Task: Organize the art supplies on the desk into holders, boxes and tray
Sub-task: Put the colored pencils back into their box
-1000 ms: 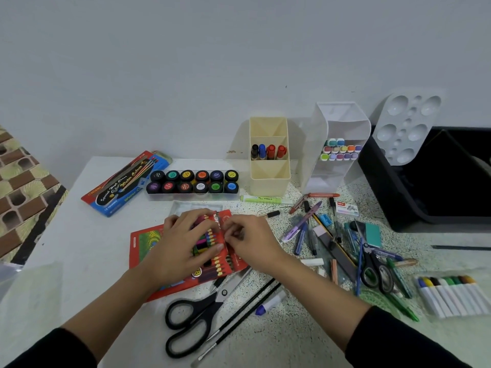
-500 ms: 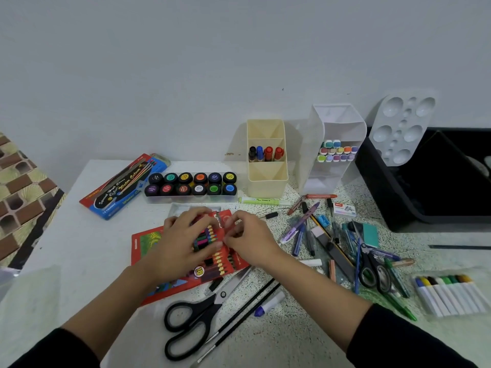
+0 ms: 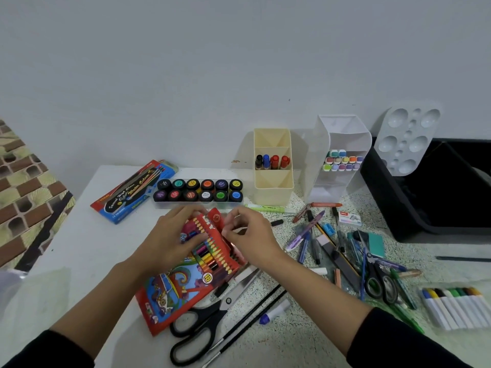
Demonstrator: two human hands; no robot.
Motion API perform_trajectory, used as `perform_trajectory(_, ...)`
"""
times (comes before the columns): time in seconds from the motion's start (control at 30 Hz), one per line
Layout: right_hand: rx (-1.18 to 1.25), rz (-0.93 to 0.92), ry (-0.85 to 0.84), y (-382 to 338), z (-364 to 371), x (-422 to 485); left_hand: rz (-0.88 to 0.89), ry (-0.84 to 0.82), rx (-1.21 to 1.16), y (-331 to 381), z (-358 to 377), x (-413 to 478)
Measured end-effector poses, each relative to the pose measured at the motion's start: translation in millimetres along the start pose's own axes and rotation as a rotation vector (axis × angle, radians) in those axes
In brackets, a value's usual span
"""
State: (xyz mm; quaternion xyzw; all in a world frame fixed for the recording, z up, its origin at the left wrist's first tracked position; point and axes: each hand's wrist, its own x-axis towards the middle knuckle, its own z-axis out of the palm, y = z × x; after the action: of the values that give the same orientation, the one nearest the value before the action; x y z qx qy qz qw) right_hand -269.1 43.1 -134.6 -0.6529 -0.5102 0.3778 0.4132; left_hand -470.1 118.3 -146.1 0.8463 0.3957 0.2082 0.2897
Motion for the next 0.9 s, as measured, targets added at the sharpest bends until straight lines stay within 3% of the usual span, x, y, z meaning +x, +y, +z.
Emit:
perform_trajectory(0.17,0.132,-0.046,-0.066,-8.7,8.9,-0.3,-0.067,0.068,-0.074,-10.9,-15.7,-9.6)
perform_trajectory(0.27,0.129,-0.051,-0.172,-8.6,17.9,0.3,-0.196,0.092,-0.215,-19.8,-30.3,-21.4)
perform_trajectory(0.37,-0.036,-0.135,-0.279,-11.2,30.8,2.9,-0.298,0.207,-0.233,-35.1,-46.4,-35.7)
perform_trajectory(0.47,-0.169,-0.3,-0.269,-12.3,45.6,6.6,-0.336,0.355,-0.077,-48.5,-61.6,-48.2)
perform_trajectory(0.63,-0.551,-0.524,-0.261,-4.9,63.0,17.5,-0.412,0.455,0.055,-68.9,-81.4,-62.8)
perform_trajectory(0.77,-0.744,-0.512,-0.304,4.9,67.8,20.3,-0.405,0.403,0.116,-84.6,-71.7,-62.0)
perform_trajectory(0.9,-0.747,-0.493,-0.301,12.5,59.6,15.6,-0.416,0.327,0.168,-92.4,-54.1,-58.8)
